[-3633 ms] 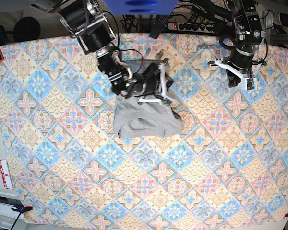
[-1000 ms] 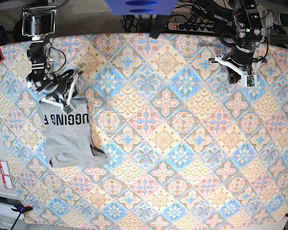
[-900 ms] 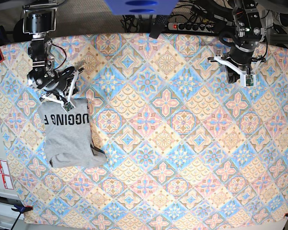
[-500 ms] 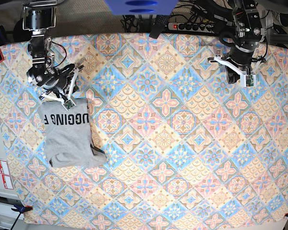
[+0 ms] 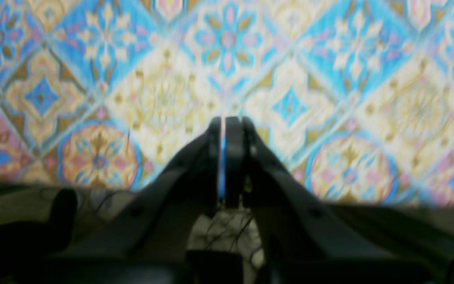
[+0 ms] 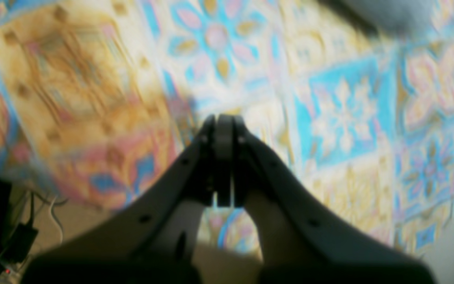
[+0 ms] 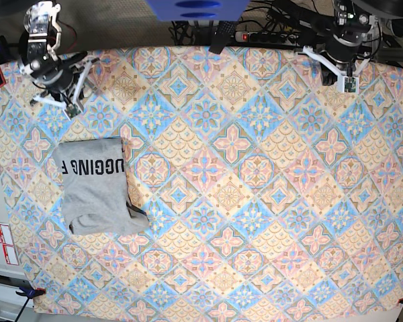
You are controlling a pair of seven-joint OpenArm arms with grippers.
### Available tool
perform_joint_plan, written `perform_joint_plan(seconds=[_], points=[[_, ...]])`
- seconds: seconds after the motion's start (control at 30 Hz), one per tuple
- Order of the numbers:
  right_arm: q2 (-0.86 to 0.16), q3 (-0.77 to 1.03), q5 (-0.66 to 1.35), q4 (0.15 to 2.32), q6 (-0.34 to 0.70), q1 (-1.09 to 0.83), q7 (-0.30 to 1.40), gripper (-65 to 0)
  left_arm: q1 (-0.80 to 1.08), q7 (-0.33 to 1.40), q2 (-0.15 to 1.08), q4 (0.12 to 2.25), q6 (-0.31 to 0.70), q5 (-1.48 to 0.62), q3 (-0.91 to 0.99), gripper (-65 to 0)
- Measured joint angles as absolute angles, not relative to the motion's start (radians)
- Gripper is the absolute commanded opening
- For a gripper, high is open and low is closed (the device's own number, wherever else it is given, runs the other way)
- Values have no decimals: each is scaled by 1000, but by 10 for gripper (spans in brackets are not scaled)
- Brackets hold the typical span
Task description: Fold the T-shirt properly
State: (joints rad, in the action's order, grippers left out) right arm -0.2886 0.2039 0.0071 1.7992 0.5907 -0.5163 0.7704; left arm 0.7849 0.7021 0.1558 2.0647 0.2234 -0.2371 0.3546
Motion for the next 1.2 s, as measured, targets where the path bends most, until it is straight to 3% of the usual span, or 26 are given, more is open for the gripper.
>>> perform_joint_plan(seconds=[0.2,0.33,0.6,0.73,1.0,1.2], points=[[-213,310,7,1852,597,-627,778,-650,861,699,165,2065,222,-236,364,-650],[-220,354,14,1867,592,-731,756,-650,921,693,164,2065,221,-236,364,-650],[-213,350,13,1865,589,-890,752,-650,1037,691,165,2062,221,-236,363,-650],[-150,347,7,1848,591,-945,767,-650,1053,691,163,2017,222,-232,361,-650],[-144,275,6,1596,590,-934,754,-650,959,680,164,1756,226,-229,324,-650],[-142,260,24,1344,589,-780,629,-650,872,475,198,1449,210,-216,257,-650]])
